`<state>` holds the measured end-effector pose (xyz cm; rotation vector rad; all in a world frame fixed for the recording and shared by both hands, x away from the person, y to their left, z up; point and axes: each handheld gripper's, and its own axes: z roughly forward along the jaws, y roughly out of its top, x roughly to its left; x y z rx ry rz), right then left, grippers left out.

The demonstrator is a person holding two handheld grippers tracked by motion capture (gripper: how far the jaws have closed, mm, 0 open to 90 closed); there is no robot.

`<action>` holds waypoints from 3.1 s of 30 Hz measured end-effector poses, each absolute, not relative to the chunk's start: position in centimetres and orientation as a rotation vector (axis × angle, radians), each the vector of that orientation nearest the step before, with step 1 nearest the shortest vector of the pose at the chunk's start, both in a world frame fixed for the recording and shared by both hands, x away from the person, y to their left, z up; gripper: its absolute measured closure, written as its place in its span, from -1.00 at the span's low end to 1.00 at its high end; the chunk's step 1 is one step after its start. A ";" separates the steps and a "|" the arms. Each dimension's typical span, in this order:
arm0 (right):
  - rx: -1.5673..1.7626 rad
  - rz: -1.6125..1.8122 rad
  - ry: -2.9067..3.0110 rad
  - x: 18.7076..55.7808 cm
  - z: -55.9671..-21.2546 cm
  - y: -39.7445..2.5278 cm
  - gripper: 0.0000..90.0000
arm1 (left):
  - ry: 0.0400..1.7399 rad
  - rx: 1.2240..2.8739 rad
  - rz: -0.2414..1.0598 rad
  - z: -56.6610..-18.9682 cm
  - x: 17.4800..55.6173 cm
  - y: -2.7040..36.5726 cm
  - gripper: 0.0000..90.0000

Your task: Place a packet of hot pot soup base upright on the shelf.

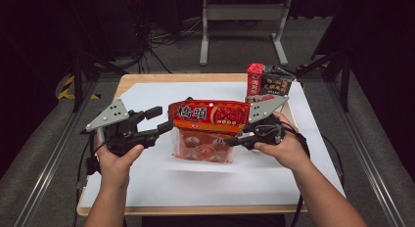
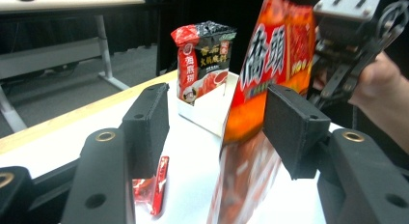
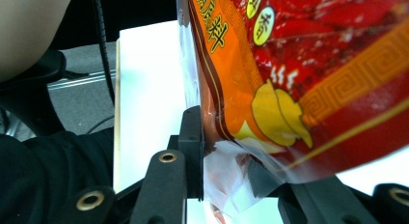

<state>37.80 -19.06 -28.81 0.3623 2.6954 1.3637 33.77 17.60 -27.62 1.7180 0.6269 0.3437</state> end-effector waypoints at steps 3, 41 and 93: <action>0.374 1.354 2.684 37.9 -28.1 -19.6 0.59 | 0.641 1.734 0.357 -27.8 33.9 17.7 -0.05; 0.549 1.339 2.534 40.1 -23.0 -25.3 0.59 | 0.788 1.775 0.394 -30.3 36.2 19.9 -0.18; 0.840 1.242 2.275 41.7 -23.6 -34.5 0.59 | 0.869 1.838 0.422 -32.3 37.7 21.1 -0.20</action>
